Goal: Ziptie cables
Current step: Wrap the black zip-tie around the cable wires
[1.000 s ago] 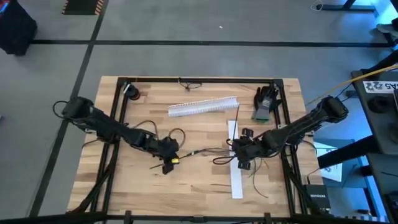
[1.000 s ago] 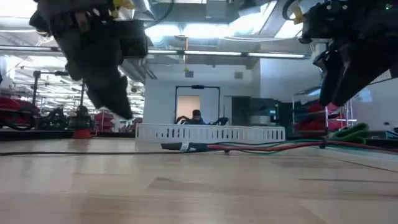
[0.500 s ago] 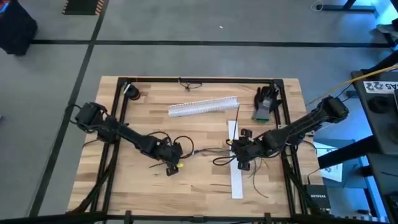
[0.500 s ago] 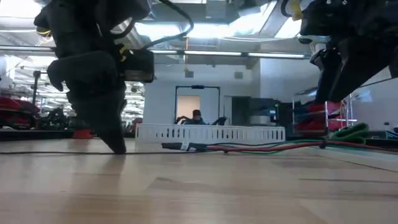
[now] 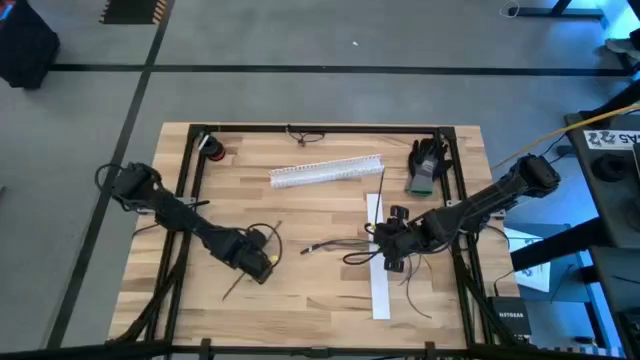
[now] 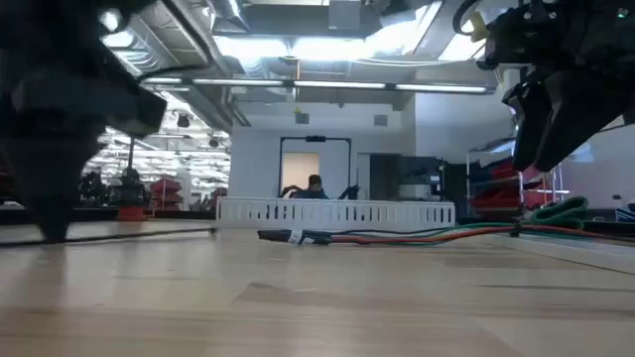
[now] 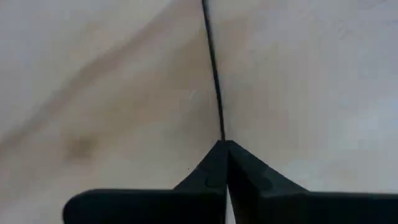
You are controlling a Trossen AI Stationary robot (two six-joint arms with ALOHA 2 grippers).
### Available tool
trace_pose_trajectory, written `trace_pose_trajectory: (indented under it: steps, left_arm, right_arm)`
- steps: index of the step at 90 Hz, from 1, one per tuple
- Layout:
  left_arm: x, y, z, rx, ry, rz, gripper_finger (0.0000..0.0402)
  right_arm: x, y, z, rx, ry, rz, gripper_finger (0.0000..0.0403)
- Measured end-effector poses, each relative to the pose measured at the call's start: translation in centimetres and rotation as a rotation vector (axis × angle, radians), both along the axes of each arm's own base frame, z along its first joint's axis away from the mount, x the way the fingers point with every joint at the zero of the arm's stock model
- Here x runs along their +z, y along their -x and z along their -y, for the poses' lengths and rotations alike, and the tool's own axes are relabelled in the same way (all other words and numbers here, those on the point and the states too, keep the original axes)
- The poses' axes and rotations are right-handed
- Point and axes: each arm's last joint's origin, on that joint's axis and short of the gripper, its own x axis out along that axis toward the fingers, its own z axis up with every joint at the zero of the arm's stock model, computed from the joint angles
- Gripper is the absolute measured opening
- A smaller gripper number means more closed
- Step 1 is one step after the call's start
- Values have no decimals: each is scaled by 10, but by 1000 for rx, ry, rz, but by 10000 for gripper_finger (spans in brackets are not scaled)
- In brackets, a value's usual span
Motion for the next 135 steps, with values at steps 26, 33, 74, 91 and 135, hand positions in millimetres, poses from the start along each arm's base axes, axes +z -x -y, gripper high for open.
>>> trace_pose_trajectory:
  steps: [26,33,74,91,135]
  left_arm:
    - [25,-13,-29,-7,-6,152,52]
    - [26,-19,-43,-3,-33,162,78]
    - [-21,-55,-91,-106,-187,86,123]
    - [-42,-60,-89,-115,-209,22,114]
    - [26,-51,-93,-138,-308,246,1]
  right_arm:
    - [1,-1,0,15,23,15,211]
    - [1,-1,0,5,16,18,211]
    - [1,-2,1,-76,16,57,211]
    - [1,-3,1,-80,18,59,211]
    - [14,-5,6,-134,-6,174,211]
